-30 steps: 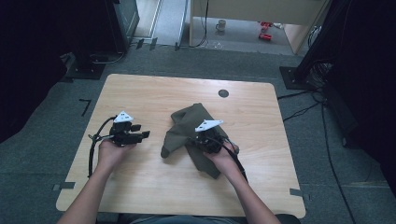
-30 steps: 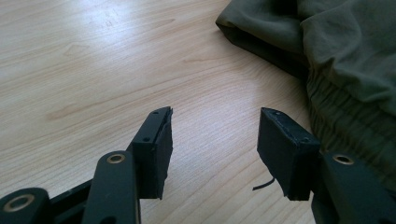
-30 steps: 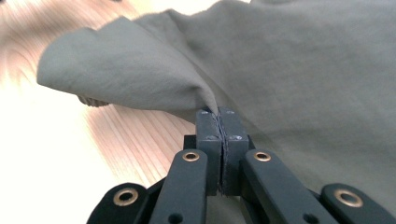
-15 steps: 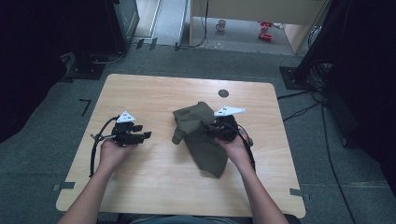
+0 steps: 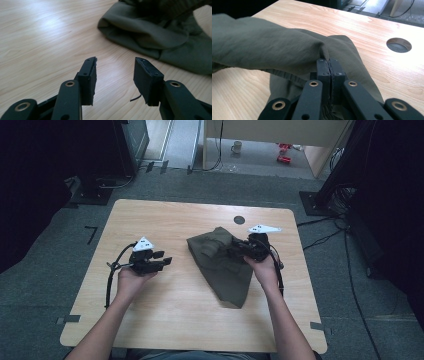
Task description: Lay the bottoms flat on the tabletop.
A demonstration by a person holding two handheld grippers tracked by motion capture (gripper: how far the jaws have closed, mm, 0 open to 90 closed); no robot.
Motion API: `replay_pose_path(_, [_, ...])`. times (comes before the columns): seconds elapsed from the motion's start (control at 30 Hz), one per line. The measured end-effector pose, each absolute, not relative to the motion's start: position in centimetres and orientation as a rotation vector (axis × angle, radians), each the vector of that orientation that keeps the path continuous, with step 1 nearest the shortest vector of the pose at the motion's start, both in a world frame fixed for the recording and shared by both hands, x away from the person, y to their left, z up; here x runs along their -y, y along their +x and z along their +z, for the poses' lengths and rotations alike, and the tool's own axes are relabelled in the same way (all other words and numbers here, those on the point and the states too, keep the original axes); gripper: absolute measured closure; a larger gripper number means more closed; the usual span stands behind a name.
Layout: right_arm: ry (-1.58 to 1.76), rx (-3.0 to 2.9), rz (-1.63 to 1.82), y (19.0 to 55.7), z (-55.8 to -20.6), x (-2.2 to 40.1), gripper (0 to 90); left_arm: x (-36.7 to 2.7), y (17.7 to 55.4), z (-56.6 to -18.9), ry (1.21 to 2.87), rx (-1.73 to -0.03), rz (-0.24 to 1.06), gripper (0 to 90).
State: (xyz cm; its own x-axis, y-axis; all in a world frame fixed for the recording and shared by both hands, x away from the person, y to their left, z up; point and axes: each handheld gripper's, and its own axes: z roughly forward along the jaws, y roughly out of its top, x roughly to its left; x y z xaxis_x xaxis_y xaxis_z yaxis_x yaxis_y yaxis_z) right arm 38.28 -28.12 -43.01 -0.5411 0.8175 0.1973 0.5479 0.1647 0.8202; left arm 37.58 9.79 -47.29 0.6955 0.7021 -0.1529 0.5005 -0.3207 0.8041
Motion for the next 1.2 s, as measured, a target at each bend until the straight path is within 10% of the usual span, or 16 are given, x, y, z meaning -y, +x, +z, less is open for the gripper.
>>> replay_pose_path(0.6, [1.456,-2.017,1.213,43.5,-43.0,32.3,87.2,-5.6,37.5,-47.6,2.003,-0.834,0.215,57.5])
replay_pose_path(0.83, [1.525,-1.924,1.201,44.1,-44.1,34.9,61.7,-5.4,37.4,-47.8,2.032,-0.826,0.23,56.3])
replay_pose_path(1.2, [1.5,-1.963,1.159,41.9,-46.1,35.7,56.8,-4.7,37.5,-47.9,2.046,-0.82,0.222,54.0])
